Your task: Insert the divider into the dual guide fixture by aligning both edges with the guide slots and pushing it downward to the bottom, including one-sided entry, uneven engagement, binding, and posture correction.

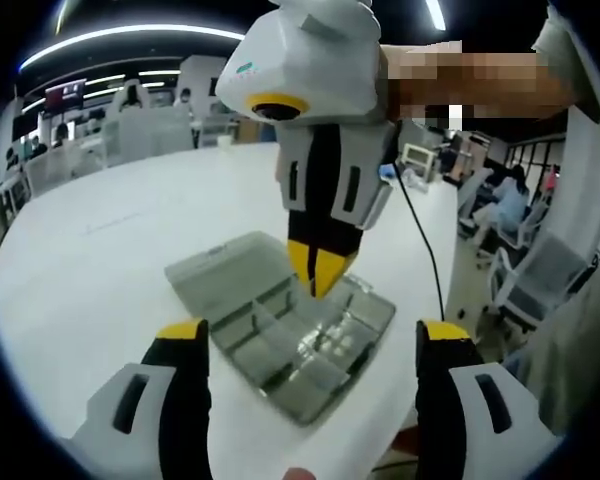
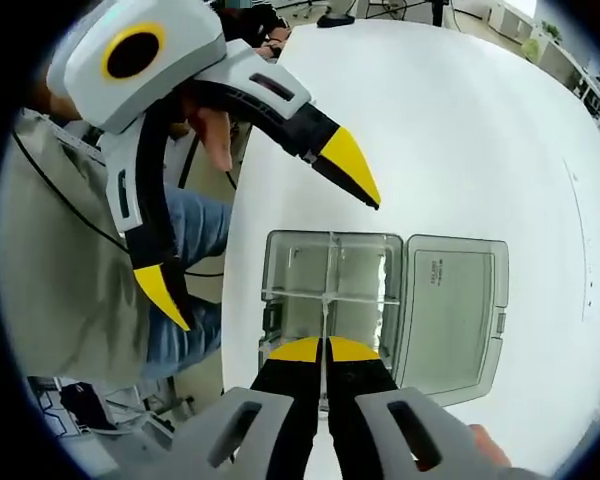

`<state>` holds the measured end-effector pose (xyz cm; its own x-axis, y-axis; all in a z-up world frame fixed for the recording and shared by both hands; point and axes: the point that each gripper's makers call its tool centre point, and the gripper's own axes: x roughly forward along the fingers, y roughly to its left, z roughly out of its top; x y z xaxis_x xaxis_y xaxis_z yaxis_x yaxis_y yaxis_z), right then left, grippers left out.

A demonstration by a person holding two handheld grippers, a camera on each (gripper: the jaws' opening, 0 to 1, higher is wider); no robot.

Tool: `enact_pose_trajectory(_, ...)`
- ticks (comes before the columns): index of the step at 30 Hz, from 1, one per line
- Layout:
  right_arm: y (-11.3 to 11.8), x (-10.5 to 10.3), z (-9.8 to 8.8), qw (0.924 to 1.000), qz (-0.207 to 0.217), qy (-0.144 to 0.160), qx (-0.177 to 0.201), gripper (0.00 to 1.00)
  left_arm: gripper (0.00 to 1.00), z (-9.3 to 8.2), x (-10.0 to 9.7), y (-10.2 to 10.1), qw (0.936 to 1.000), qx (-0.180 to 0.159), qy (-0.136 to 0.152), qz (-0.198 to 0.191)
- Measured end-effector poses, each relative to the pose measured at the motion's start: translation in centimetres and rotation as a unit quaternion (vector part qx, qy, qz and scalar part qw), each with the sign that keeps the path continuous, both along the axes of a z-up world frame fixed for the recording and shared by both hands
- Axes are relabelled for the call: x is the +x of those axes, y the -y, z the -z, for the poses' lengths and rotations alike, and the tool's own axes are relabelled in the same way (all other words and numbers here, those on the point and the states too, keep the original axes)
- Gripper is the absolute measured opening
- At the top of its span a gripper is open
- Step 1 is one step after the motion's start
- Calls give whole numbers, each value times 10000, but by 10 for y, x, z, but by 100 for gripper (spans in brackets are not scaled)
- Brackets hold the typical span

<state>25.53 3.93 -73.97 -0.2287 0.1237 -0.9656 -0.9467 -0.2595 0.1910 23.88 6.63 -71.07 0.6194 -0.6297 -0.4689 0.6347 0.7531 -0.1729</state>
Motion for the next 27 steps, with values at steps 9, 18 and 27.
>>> enact_pose_trajectory(9,1,0,1,9998,-63,117,-178,0,82,0,3,-4,10000,-2,2,-50)
enact_pose_trajectory(18,1,-1,2,9996,-65,141,-250,0,82,-1,1,-4,10000,-13,-12,-79)
enact_pose_trajectory(27,4,0,0,9993,-78,176,-319,0,81,-2,2,-5,9999,-23,-20,-106)
